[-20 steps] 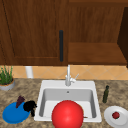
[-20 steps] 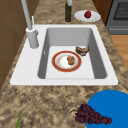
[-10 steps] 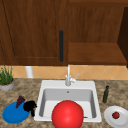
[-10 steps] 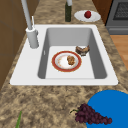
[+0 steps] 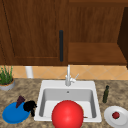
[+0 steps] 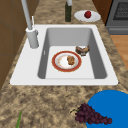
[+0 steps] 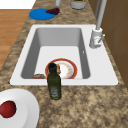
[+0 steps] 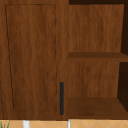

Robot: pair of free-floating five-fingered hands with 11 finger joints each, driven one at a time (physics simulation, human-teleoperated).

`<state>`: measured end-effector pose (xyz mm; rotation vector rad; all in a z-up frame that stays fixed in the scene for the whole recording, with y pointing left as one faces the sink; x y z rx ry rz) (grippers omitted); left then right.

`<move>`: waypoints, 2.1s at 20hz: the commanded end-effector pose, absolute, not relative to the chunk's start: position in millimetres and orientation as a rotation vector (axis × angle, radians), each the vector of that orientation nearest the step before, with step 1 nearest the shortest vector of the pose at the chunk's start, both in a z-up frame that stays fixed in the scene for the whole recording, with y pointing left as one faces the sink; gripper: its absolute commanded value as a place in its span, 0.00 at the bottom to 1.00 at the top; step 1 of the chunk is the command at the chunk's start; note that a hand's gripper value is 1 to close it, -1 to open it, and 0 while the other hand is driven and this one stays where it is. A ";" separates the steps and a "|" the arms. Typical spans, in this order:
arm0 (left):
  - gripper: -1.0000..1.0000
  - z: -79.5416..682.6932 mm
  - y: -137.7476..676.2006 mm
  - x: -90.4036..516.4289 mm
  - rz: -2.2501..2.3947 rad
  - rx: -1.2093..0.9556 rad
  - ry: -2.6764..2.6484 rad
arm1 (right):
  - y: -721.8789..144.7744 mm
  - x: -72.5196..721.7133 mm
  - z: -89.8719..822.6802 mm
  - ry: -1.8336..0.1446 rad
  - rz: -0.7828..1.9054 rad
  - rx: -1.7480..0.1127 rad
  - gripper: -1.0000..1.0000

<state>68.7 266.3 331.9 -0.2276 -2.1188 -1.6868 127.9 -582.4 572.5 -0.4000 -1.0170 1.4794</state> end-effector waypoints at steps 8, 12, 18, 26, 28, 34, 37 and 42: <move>0.50 331.9 266.3 68.7 -1.687 -0.228 -2.119 | -517.7 116.2 586.6 -0.902 1.440 -0.511 0.00; 0.50 331.9 266.3 68.7 -1.687 -0.228 -2.119 | -494.8 112.7 582.6 -0.852 1.431 -0.558 0.00; 0.50 331.9 266.3 68.7 -1.687 -0.228 -2.119 | -464.0 86.4 571.6 -0.816 1.413 -0.678 0.00; 0.50 331.9 266.3 68.7 -1.687 -0.228 -2.119 | -423.4 59.8 555.1 -0.795 1.331 -0.844 0.00; 0.50 331.9 266.3 68.7 -1.687 -0.228 -2.119 | -412.1 56.8 554.2 -0.774 1.304 -0.873 0.00; 0.50 331.9 266.3 68.7 -1.687 -0.228 -2.119 | -373.4 74.3 554.1 -0.663 1.238 -0.953 0.00; 0.50 331.9 266.3 68.7 -1.687 -0.228 -2.119 | -356.8 82.9 555.4 -0.617 1.212 -0.988 0.00; 0.50 331.9 266.3 68.7 -1.687 -0.228 -2.119 | -326.6 93.5 556.1 -0.561 1.181 -1.030 0.00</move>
